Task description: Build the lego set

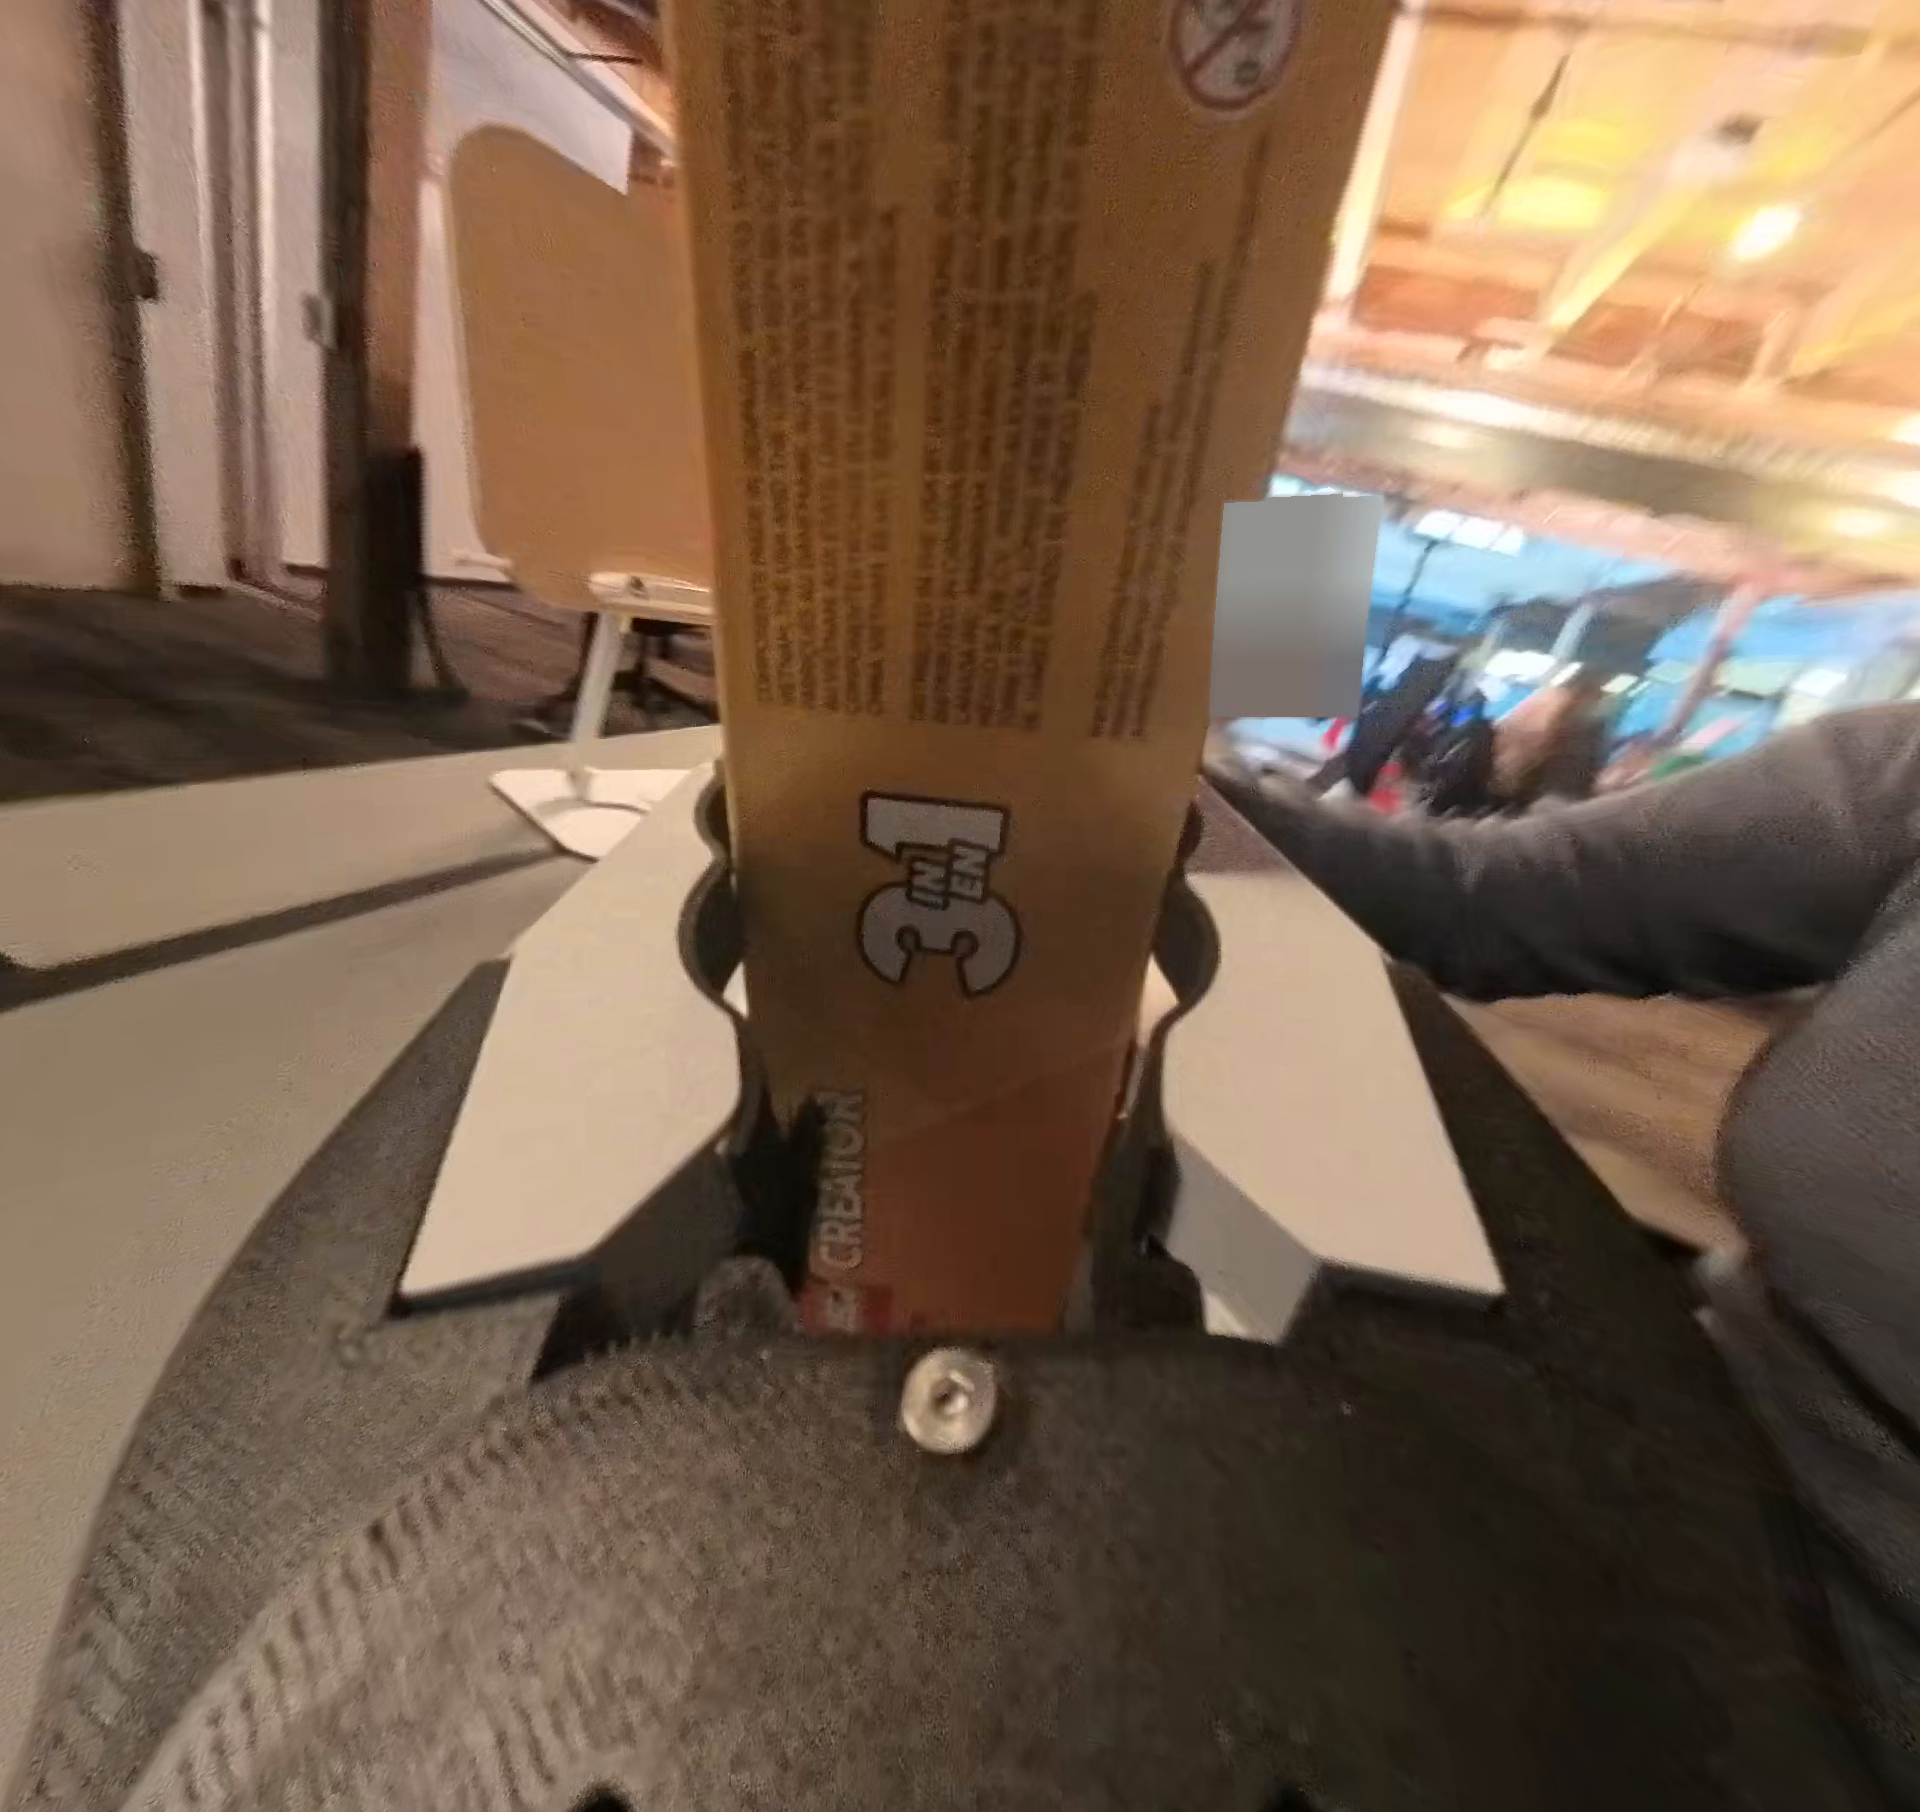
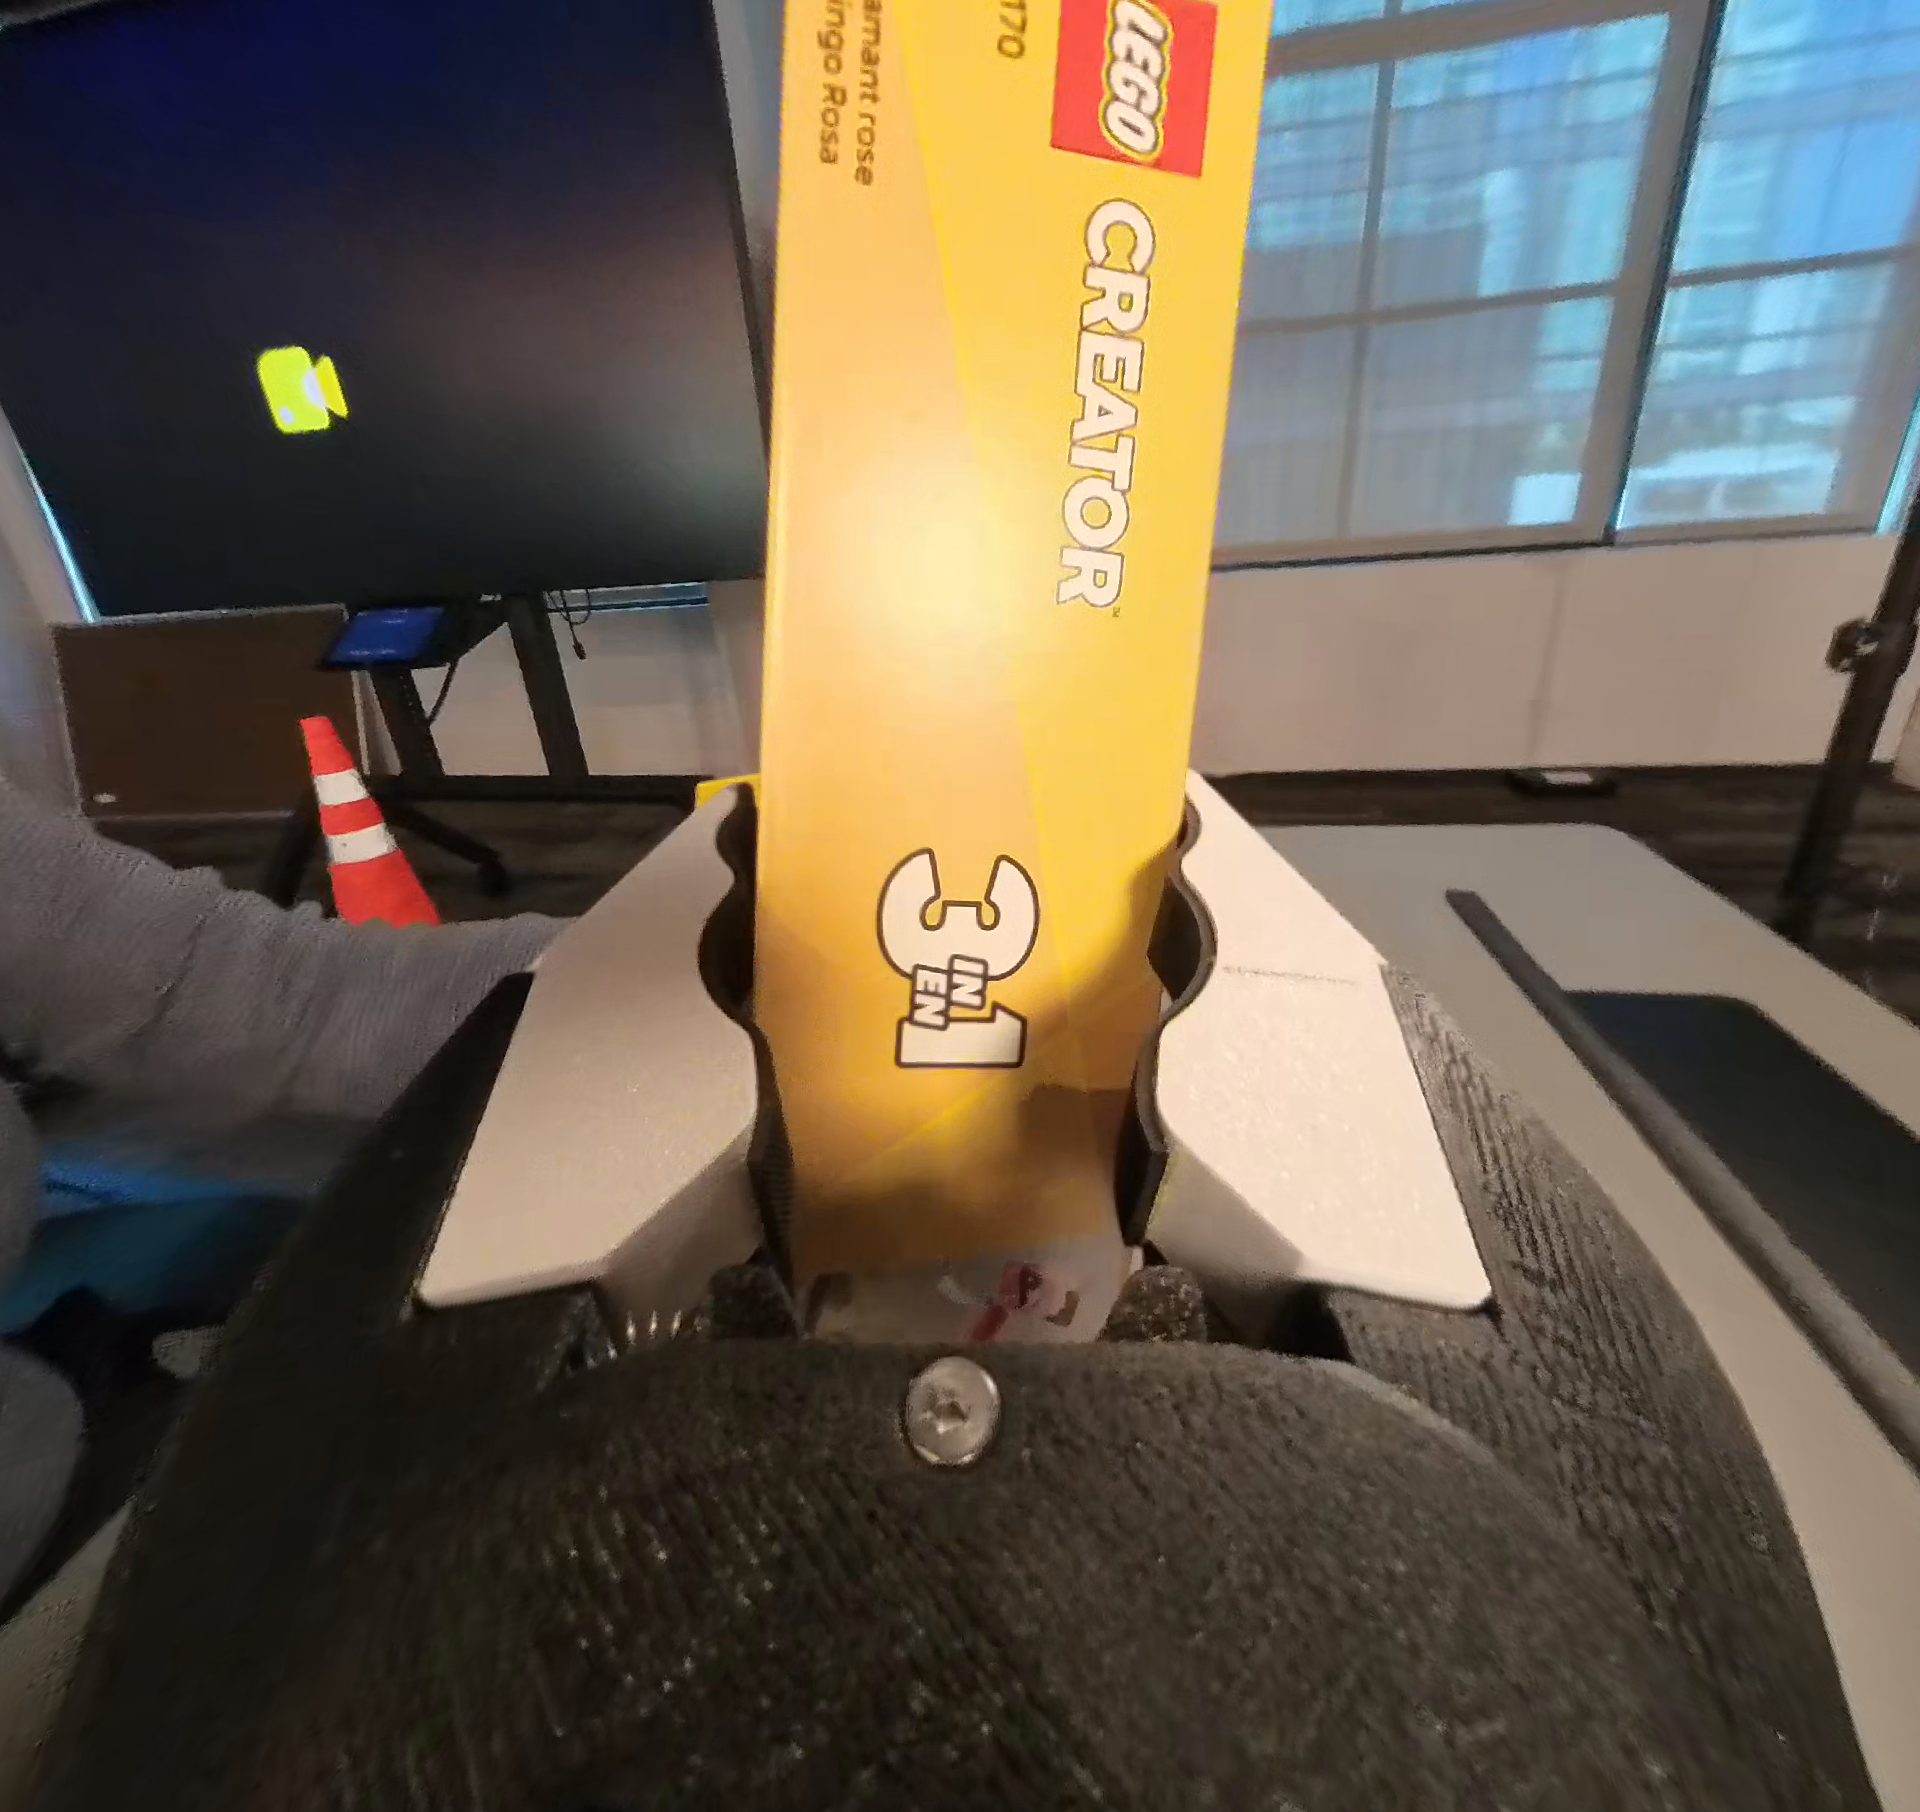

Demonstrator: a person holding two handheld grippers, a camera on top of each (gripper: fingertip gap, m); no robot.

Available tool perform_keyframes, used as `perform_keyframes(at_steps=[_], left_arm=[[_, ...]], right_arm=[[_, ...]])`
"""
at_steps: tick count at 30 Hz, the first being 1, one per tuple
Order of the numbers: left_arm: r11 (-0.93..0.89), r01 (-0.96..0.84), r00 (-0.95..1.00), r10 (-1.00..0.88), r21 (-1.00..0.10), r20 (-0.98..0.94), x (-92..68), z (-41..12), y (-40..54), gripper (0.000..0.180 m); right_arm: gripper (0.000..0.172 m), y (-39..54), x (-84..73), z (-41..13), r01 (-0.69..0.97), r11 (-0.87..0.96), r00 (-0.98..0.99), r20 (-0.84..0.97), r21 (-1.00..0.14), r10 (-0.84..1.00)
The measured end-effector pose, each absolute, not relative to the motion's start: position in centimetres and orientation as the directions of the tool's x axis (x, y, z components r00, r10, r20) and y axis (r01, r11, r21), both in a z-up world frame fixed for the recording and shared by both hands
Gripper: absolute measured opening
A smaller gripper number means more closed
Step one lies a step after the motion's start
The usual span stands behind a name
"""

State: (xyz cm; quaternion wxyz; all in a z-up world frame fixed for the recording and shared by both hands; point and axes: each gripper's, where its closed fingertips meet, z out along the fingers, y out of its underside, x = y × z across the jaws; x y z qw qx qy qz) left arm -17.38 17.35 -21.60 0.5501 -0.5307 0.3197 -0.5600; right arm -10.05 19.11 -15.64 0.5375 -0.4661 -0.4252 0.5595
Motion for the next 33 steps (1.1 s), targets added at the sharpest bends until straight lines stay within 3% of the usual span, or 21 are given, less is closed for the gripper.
perform_keyframes(at_steps=[7, 9, 11, 13, 15, 20, 27, 33], left_arm=[[0.166, 0.2, 0.403, -0.912, -0.966, -0.074, -19.2, -15.1, 17.1, 0.072], [0.172, 0.142, 0.411, -0.906, -0.975, -0.1, -19.3, -14.9, 17.6, 0.072], [0.168, 0.165, 0.364, -0.926, -0.972, -0.098, -19.4, -14.3, 16.6, 0.072], [0.281, 0.177, 0.33, -0.92, -0.943, -0.212, -19.5, -13.3, 14.3, 0.072], [0.218, 0.167, 0.353, -0.924, -0.962, -0.148, -20.1, -13.9, 15.9, 0.072], [0.303, 0.16, 0.352, -0.907, -0.94, -0.232, -20.2, -13.4, 14.7, 0.073], [0.356, 0.147, 0.373, -0.884, -0.923, -0.281, -20.1, -12.4, 15.8, 0.073], [0.386, 0.133, 0.34, -0.883, -0.913, -0.324, -19.8, -10.5, 16.7, 0.073]], right_arm=[[0.076, 19.6, -10.4, -16.7, -0.134, 0.023, 0.061, 0.015, -0.991, 0.998], [0.083, 20.1, -10.8, -17.1, -0.139, 0.001, 0.075, -0.009, -0.99, 0.997], [0.077, 18.7, -10.7, -15.5, -0.211, -0.009, 0.038, -0.017, -0.977, 0.999], [0.075, 16.4, -10.6, -14.1, -0.225, 0.166, 0.037, 0.162, -0.96, 0.986], [0.075, 17.9, -11.3, -14.4, -0.157, 0.107, 0.055, 0.099, -0.982, 0.994], [0.075, 15.9, -11.3, -12.4, -0.167, 0.239, 0.074, 0.229, -0.957, 0.971], [0.079, 17.7, -11.5, -11.0, -0.112, 0.2, 0.083, 0.192, -0.973, 0.978], [0.075, 18.0, -11.0, -9.1, -0.149, 0.281, 0.126, 0.264, -0.948, 0.956]])
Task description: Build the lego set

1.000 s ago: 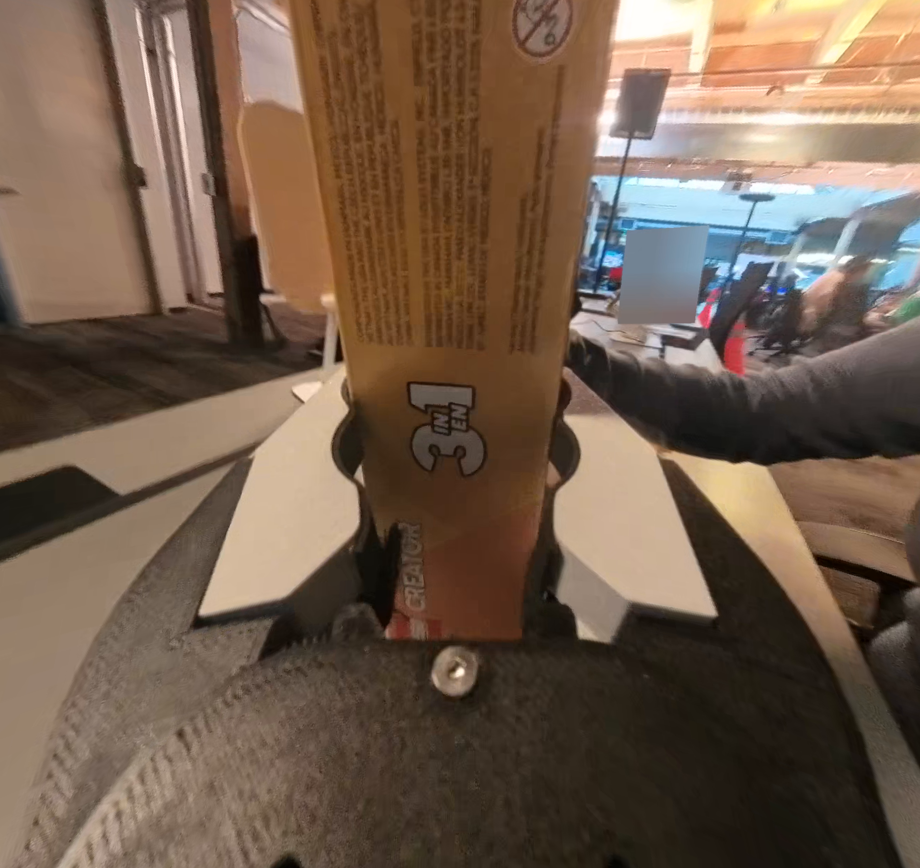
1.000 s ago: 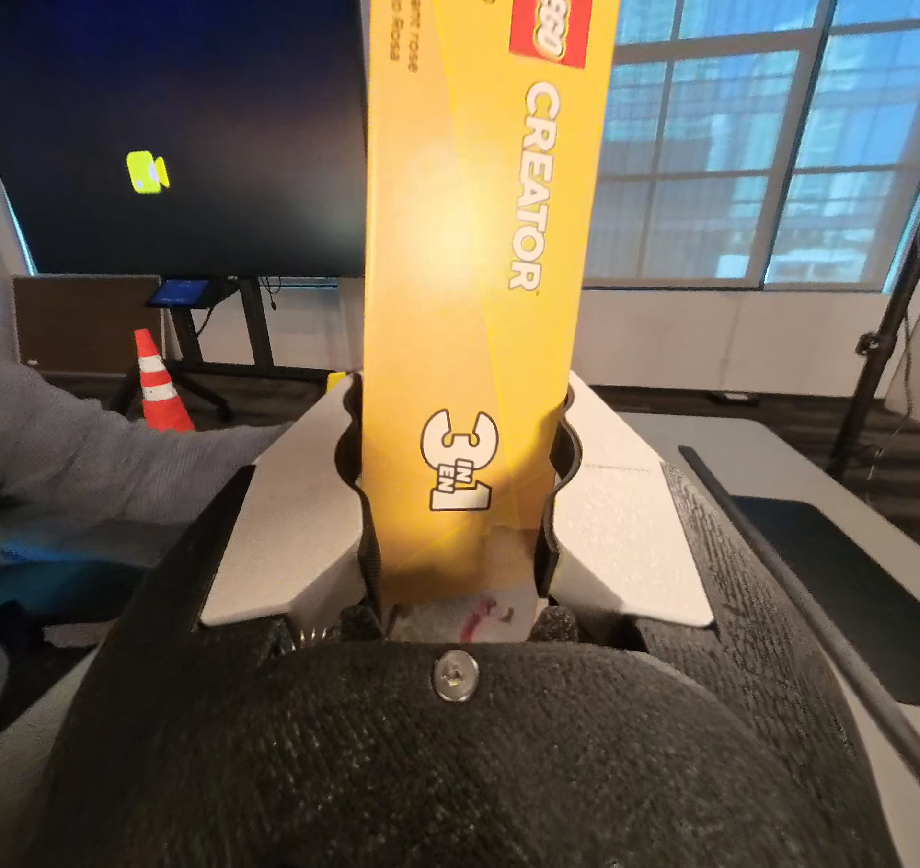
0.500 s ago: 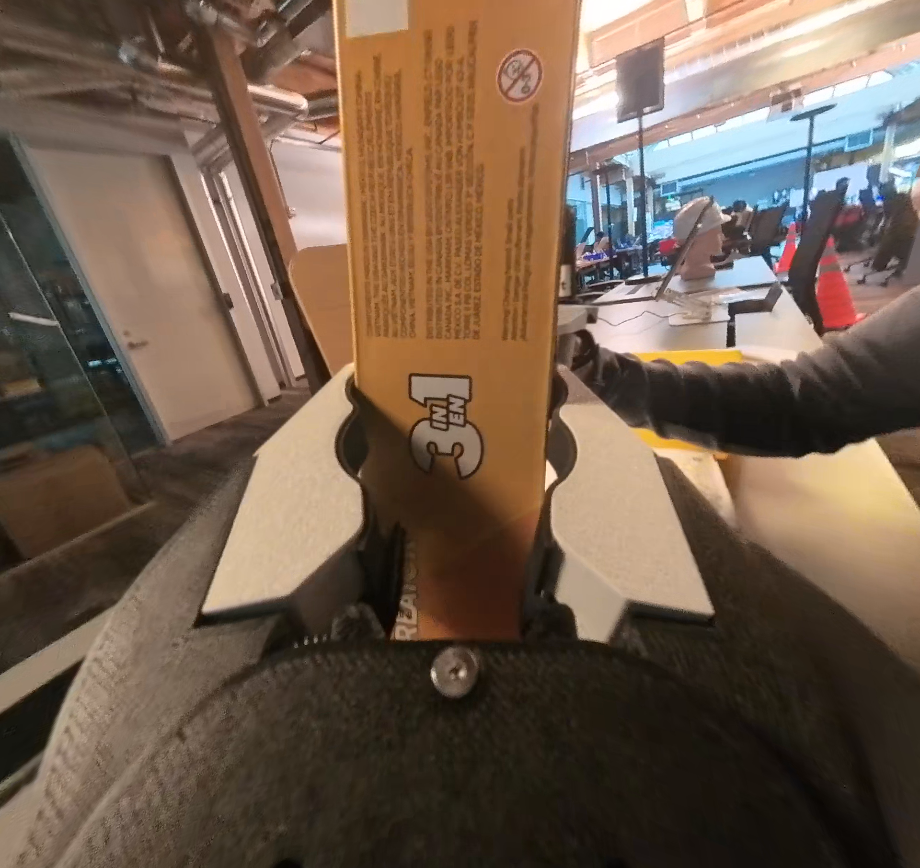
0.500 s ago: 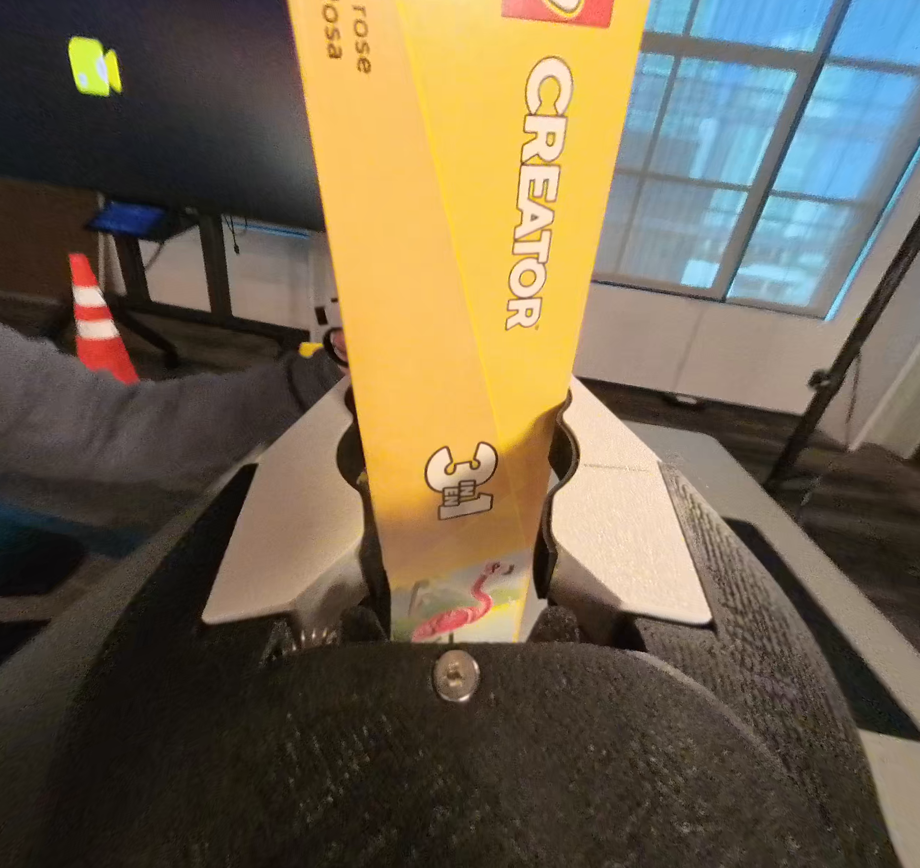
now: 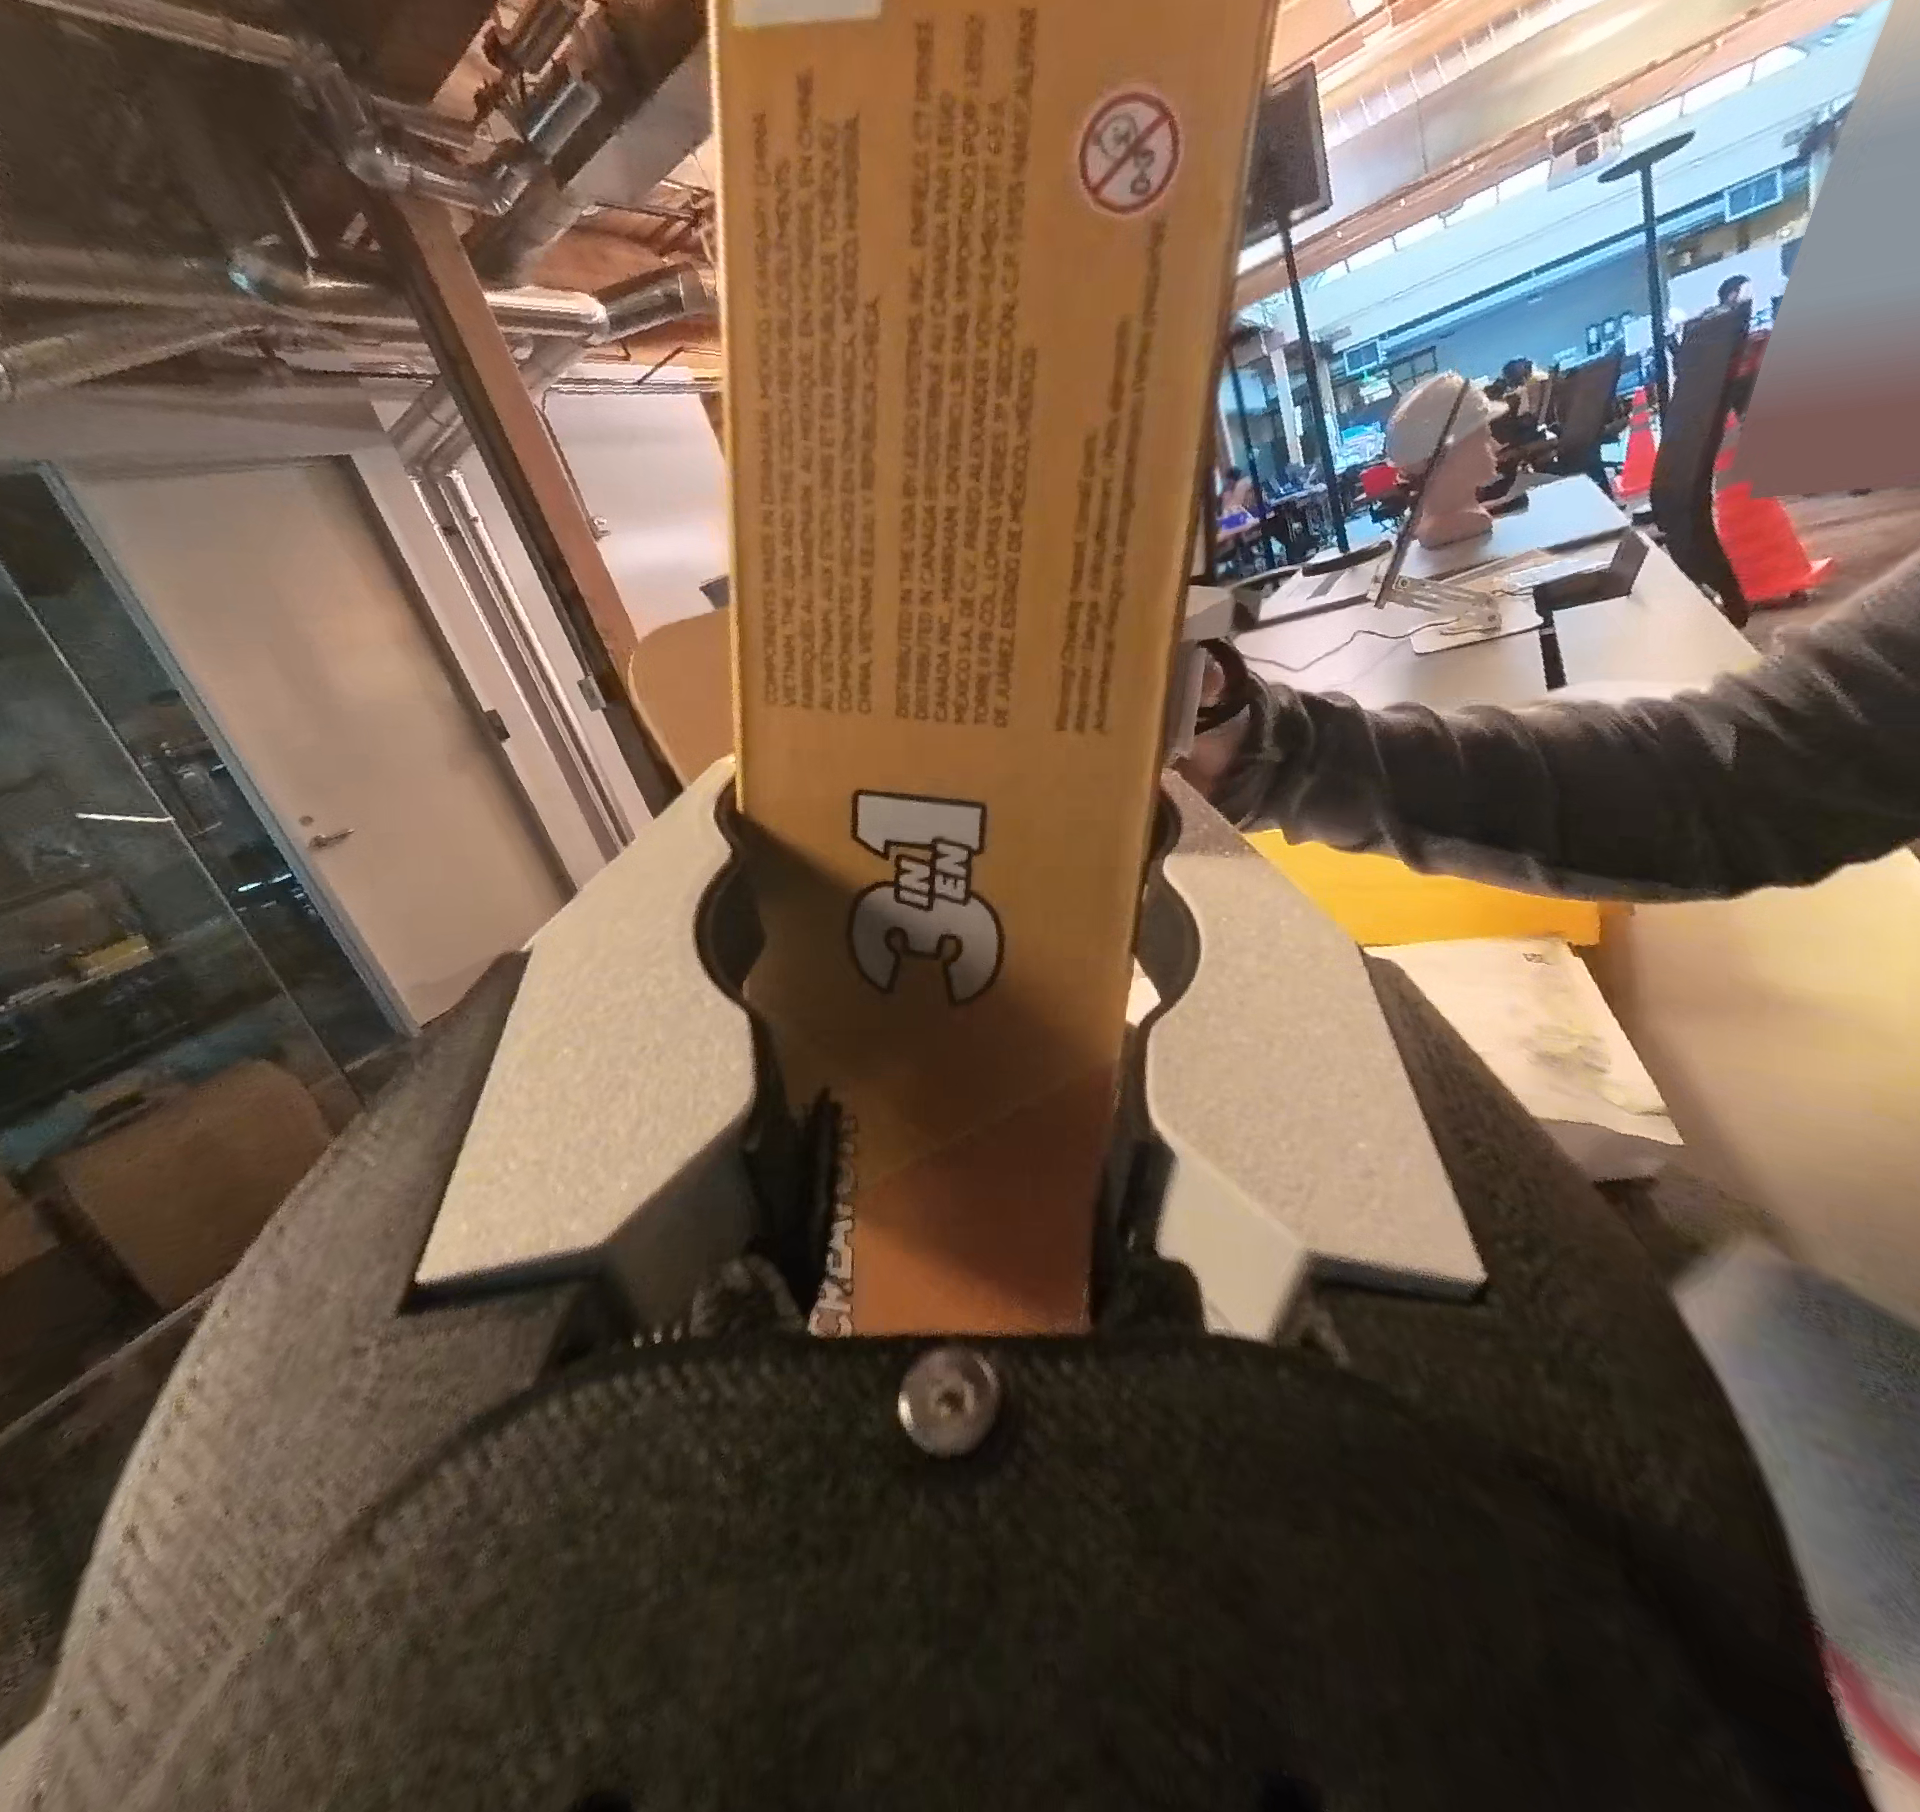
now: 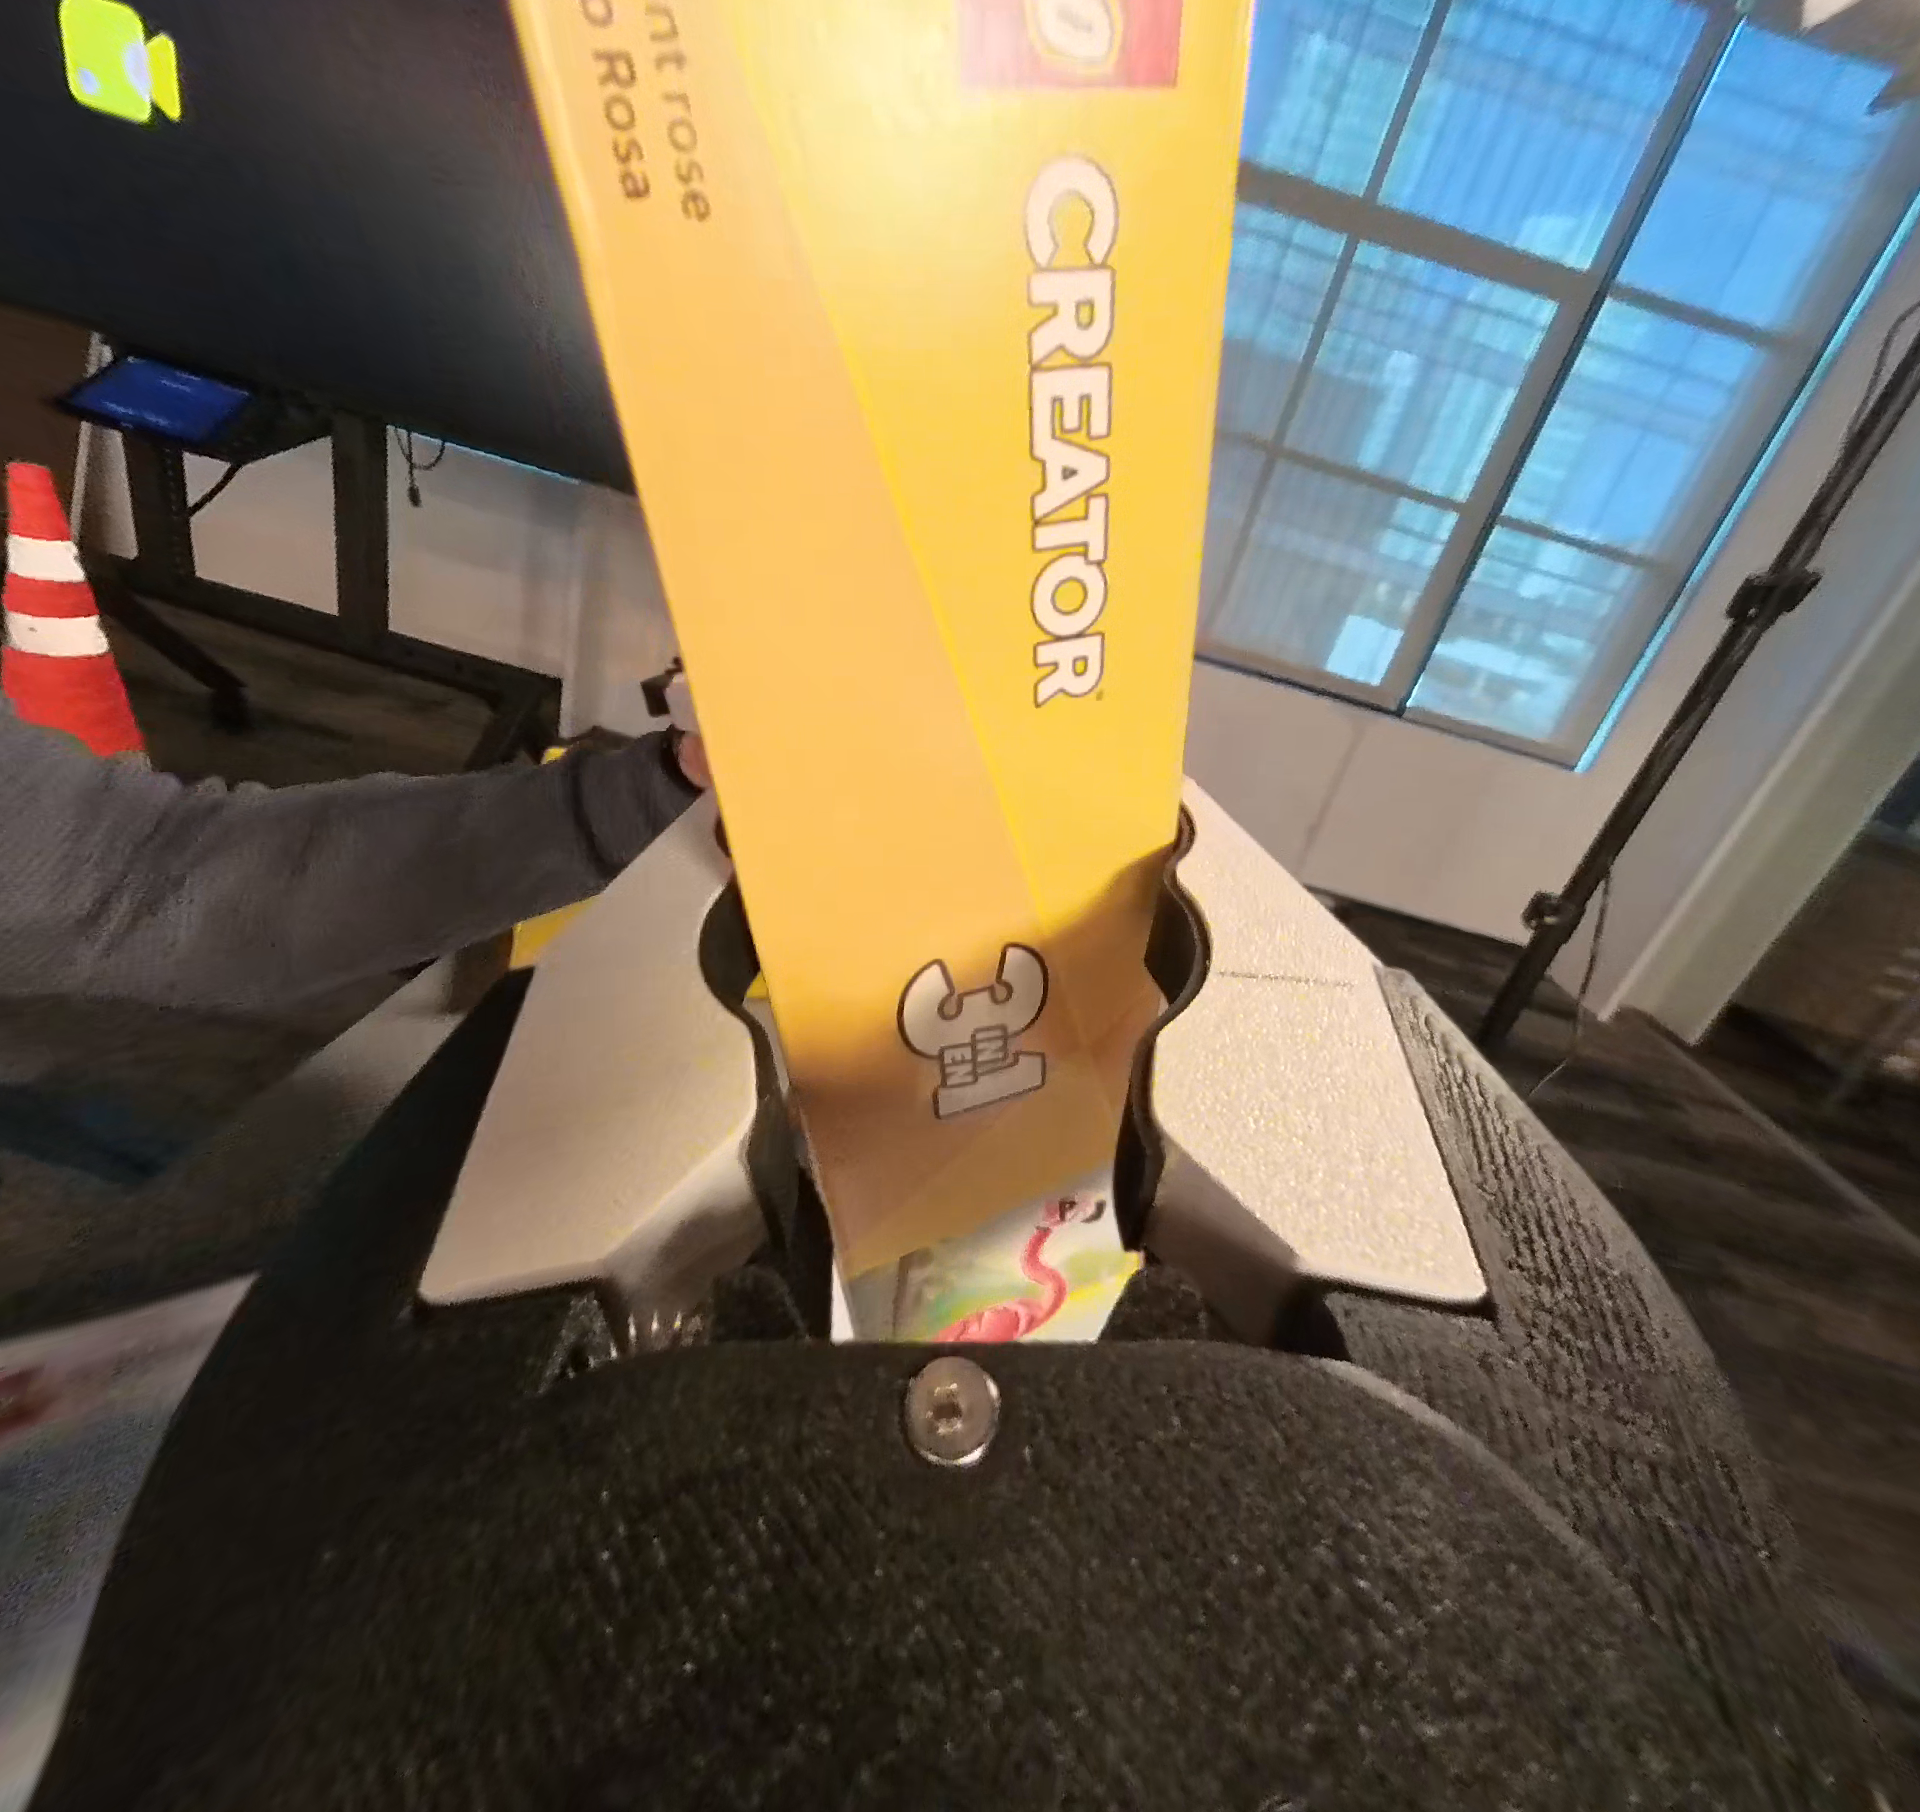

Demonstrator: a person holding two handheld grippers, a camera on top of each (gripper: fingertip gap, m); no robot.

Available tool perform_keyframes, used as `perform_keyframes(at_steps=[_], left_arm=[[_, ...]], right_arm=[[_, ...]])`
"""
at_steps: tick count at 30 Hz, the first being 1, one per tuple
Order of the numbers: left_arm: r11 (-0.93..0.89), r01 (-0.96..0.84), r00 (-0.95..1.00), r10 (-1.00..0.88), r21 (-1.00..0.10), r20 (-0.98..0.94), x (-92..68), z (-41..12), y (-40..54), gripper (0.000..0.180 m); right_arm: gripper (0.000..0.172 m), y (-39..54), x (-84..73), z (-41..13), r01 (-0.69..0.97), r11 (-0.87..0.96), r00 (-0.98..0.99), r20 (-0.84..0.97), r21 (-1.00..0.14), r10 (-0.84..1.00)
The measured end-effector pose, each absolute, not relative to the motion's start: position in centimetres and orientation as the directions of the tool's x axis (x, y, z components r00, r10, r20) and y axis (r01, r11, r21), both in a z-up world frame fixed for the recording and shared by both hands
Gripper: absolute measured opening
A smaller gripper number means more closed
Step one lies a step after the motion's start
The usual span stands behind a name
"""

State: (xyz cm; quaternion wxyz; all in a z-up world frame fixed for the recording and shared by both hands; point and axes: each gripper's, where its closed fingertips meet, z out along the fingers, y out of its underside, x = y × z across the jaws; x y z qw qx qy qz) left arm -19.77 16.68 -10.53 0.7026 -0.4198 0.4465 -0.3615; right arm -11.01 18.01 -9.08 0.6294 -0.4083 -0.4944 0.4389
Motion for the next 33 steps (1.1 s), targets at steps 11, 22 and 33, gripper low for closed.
perform_keyframes(at_steps=[11, 22, 33], left_arm=[[0.354, 0.405, 0.496, -0.859, -0.843, -0.122, -22.7, -8.0, 16.5, 0.072], [0.046, 0.639, 0.236, -0.962, -0.768, 0.139, -22.6, -10.7, 14.6, 0.072], [-0.076, 0.489, 0.09, -0.987, -0.869, 0.136, -15.0, -10.2, 10.8, 0.072]], right_arm=[[0.096, 20.8, -7.8, -8.9, -0.338, 0.119, 0.287, 0.018, -0.934, 0.958], [0.121, 15.4, -8.4, -10.5, -0.203, -0.07, 0.104, -0.092, -0.977, 0.99], [0.083, 9.8, -6.8, -11.3, -0.013, -0.115, 0.066, -0.115, -0.993, 0.991]])
